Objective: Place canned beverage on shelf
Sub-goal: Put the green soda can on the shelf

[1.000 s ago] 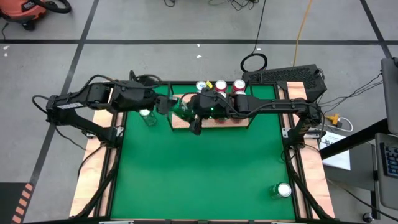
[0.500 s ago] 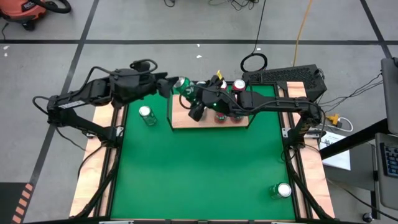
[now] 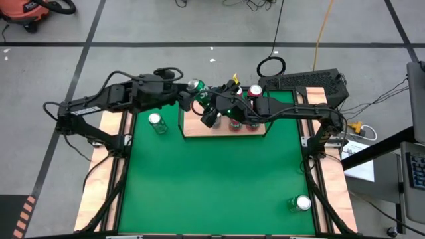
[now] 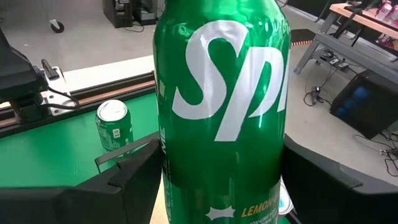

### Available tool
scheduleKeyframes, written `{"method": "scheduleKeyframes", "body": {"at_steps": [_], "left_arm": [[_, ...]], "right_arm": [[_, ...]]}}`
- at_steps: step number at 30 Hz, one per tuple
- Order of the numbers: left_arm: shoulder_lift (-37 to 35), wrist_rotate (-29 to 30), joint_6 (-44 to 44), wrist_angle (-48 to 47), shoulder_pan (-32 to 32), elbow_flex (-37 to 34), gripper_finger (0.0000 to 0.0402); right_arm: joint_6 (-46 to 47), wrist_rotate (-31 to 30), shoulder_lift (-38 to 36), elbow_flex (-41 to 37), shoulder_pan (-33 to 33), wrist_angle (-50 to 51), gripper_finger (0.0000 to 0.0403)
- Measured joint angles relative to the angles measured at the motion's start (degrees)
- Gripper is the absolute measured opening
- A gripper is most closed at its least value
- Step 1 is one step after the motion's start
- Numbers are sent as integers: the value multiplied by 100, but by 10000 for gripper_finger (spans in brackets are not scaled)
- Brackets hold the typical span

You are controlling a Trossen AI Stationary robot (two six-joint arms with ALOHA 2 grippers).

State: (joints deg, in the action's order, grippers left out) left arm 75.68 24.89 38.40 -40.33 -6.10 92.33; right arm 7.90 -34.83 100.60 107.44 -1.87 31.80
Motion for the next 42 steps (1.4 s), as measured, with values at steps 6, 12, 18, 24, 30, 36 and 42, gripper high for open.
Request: {"method": "scheduleKeyframes", "body": {"at_steps": [6,12,18,24,30,36,42], "left_arm": [[73,91,472,-400,-228,-11,329],[60,-306,532,-370,-470,-2,329],[-200,-524,805,-421,-507,-2,329],[-556,-132,931,-1054,-630,-2,329],[-651,-266,1203,-1953,-740,2,329],[-636,-501,1683,-2777,-452,2,329],[-672,-230,1979,-3098,143,0,329]], "right_arm": [[-3,17,0,0,2,-69,277],[-3,34,0,0,2,-90,276],[-5,39,0,0,2,11,270],[-3,223,0,0,2,17,267],[190,687,-8,8,4,146,231],[637,2299,-4,7,149,901,95],[367,2375,-235,-5,529,999,7]]}}
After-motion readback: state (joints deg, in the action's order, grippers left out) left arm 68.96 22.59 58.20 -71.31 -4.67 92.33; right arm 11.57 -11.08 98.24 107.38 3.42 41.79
